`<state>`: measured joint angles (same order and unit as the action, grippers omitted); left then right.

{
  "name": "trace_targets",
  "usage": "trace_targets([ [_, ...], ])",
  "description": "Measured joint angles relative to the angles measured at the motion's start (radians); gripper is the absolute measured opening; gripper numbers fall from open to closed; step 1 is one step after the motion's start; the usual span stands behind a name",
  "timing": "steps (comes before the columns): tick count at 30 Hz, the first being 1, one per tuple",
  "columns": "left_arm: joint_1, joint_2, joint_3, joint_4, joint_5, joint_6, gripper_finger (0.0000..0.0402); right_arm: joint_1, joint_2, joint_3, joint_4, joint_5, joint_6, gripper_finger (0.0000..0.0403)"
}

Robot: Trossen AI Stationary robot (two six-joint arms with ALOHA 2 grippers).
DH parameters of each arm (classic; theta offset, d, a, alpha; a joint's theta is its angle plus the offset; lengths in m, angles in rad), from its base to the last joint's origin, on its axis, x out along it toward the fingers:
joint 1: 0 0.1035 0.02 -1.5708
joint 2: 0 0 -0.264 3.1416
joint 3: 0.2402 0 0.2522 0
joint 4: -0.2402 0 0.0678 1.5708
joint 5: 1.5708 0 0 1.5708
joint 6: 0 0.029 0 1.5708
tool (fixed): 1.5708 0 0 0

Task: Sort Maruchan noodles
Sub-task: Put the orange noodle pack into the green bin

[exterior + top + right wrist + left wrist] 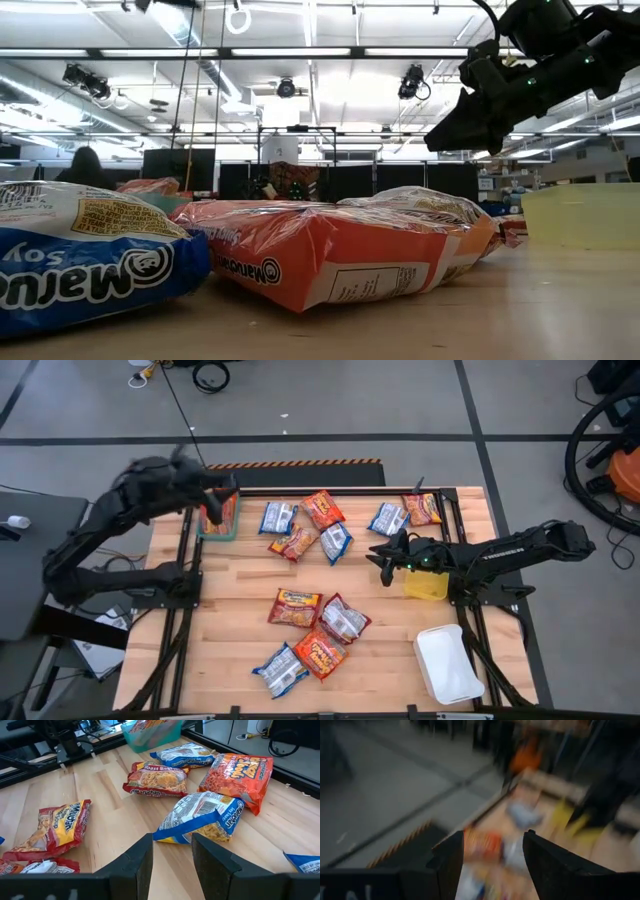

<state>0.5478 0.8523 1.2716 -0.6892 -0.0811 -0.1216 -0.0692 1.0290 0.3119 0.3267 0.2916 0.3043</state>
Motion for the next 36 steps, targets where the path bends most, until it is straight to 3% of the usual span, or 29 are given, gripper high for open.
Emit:
trace_targets([
  [6,-0.009,-0.053,0.0,0.216,-0.003,0.038,0.0206,0.0,0.0,0.0,0.0,0.001,0.0,0.0141],
  [12,-0.009,-0.068,0.0,0.193,0.02,-0.012,0.0206,0.0,0.0,0.0,0.0,0.001,0.0,0.014],
  [14,-0.009,-0.056,-0.001,0.184,0.073,0.011,0.0206,0.0,0.0,0.0,0.0,0.001,0.0,0.014],
  [19,-0.009,-0.023,-0.002,0.175,0.359,0.079,0.0206,0.0,0.0,0.0,0.0,0.001,0.0,0.014],
  [23,-0.009,0.008,-0.002,0.198,0.511,0.073,0.0206,0.0,0.0,0.0,0.0,0.001,0.0,0.014],
  [36,-0.009,0.048,-0.003,0.288,0.603,0.008,0.0206,0.0,0.0,0.0,0.0,0.001,0.0,0.014],
])
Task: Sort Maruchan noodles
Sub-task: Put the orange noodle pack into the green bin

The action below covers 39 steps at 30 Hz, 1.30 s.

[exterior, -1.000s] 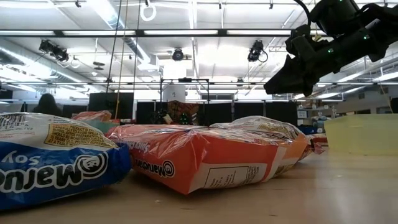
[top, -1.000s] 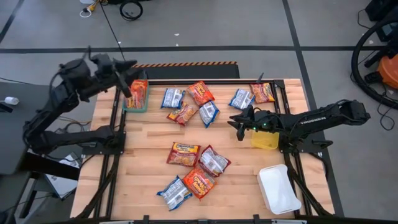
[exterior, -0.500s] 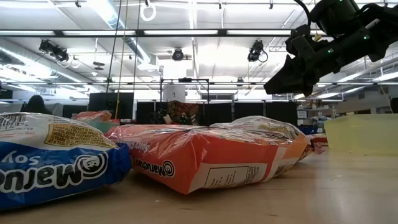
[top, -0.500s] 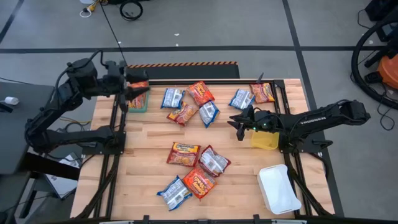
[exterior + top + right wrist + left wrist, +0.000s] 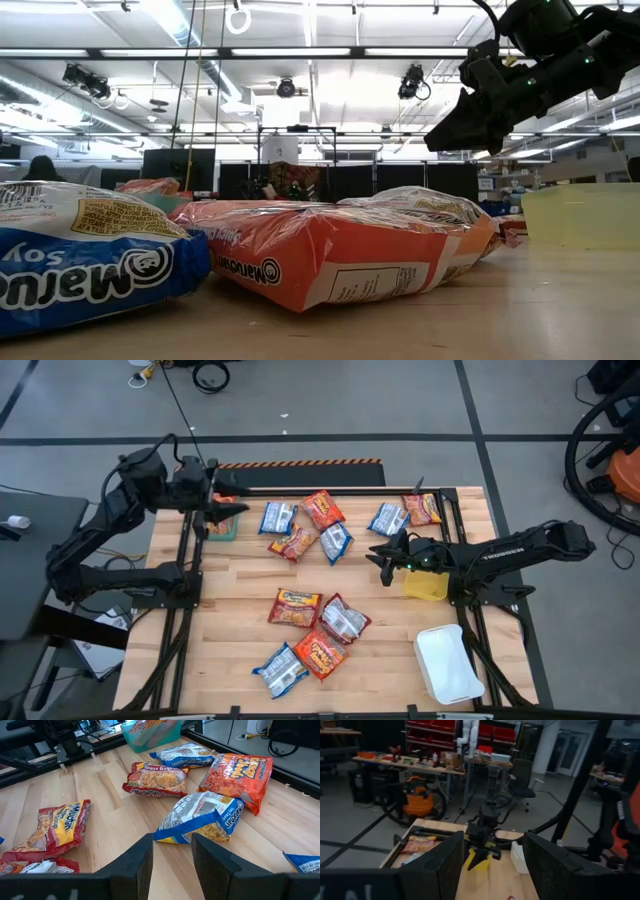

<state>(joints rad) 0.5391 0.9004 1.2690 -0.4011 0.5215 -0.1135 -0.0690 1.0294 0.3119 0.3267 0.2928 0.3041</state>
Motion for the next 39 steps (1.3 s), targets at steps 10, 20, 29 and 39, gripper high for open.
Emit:
trace_targets([
  [10,0.0,0.003,0.0,0.024,0.0,-0.001,0.0206,0.0,0.0,0.0,0.0,0.0,0.0,0.014],
  [20,0.0,0.017,0.0,-0.001,-0.036,-0.04,0.0206,0.0,0.0,0.0,0.0,0.0,0.0,0.014],
  [29,-0.068,0.121,0.0,-0.118,-0.211,-0.063,0.0206,0.0,0.0,0.0,0.0,0.0,0.0,0.014],
  [39,-0.202,0.339,0.0,0.033,-0.344,-0.071,0.0206,0.0,0.0,0.0,0.0,0.0,0.0,0.014],
])
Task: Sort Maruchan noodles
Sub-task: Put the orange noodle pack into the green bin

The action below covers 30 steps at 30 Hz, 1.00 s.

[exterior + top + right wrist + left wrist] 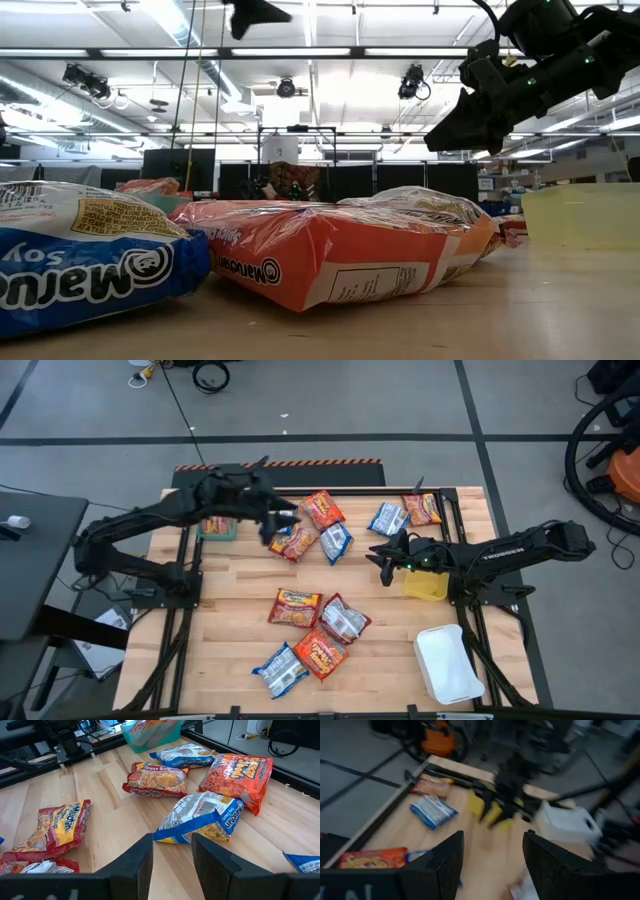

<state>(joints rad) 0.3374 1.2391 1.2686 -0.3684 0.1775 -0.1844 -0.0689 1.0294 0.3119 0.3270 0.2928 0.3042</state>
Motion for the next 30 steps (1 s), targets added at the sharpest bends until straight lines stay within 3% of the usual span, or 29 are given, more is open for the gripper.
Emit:
trace_targets([
  [4,-0.024,0.041,0.0,0.065,-0.058,-0.073,0.0206,0.0,0.0,0.0,0.0,0.0,0.0,0.014],
  [9,-0.042,0.096,0.0,0.115,-0.165,-0.007,0.0206,0.0,0.0,0.0,0.0,0.0,0.0,0.014],
  [17,-0.016,0.237,0.001,0.029,-0.146,-0.026,0.0206,0.0,0.0,0.0,0.0,0.0,0.0,0.014],
  [22,0.079,0.384,0.0,0.056,-0.038,-0.069,0.0206,0.0,0.0,0.0,0.0,0.0,0.0,0.014],
  [27,0.224,0.467,0.016,0.085,0.279,-0.093,0.0206,-0.012,0.0,0.001,0.038,0.029,-0.113,0.014],
  [30,0.313,0.495,0.016,0.107,0.305,-0.071,0.0206,-0.021,0.0,0.001,0.07,0.053,-0.229,0.014],
])
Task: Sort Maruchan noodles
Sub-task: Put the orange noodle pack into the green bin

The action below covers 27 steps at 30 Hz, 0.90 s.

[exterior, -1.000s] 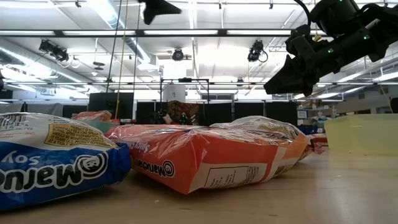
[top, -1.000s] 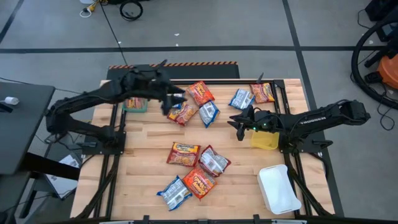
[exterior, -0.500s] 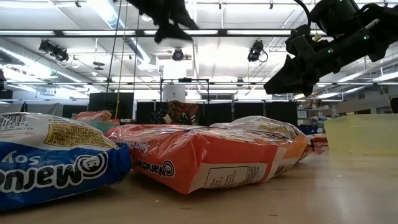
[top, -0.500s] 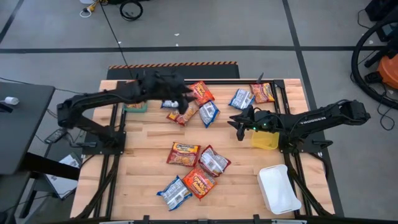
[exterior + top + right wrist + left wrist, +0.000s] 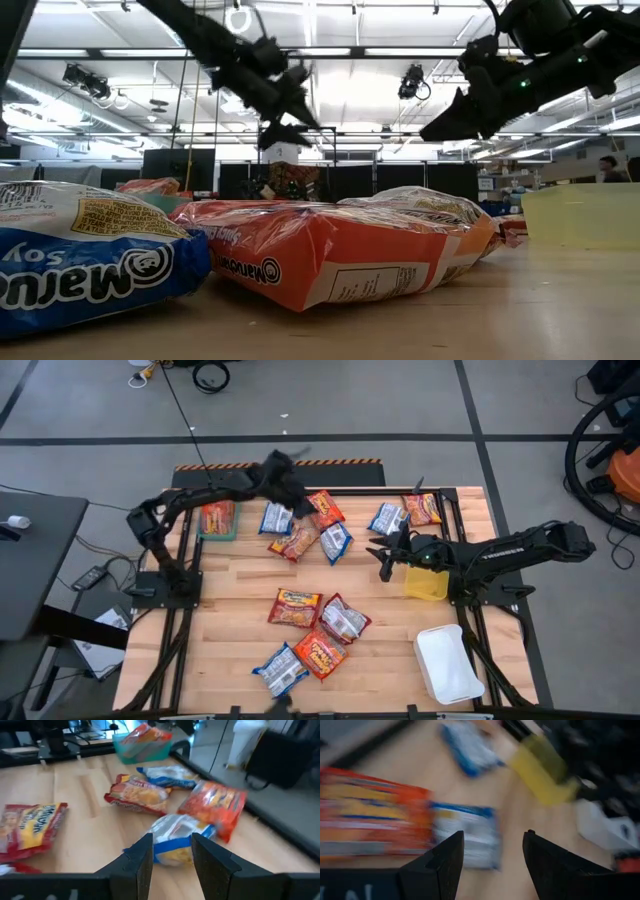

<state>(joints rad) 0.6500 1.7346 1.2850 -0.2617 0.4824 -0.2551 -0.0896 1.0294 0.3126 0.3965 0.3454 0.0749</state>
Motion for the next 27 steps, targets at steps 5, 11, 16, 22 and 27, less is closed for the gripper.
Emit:
trace_targets([
  [5,0.109,0.048,0.002,0.067,-0.079,0.078,0.0206,-0.001,0.0,0.0,0.034,-0.005,-0.036,0.014],
  [11,0.168,0.186,0.013,0.167,-0.112,0.019,0.0206,-0.004,0.0,0.0,0.108,-0.031,0.023,0.014],
  [16,0.172,0.306,0.082,0.138,-0.122,-0.007,0.0206,-0.003,0.0,0.0,0.189,-0.049,0.168,0.014],
  [22,0.17,0.385,0.21,0.021,-0.143,0.018,0.0207,-0.018,0.0,0.0,0.209,-0.049,0.295,0.014],
  [27,0.17,0.413,0.268,-0.073,-0.173,0.028,0.0231,-0.019,0.0,0.0,0.213,-0.052,0.294,0.014],
])
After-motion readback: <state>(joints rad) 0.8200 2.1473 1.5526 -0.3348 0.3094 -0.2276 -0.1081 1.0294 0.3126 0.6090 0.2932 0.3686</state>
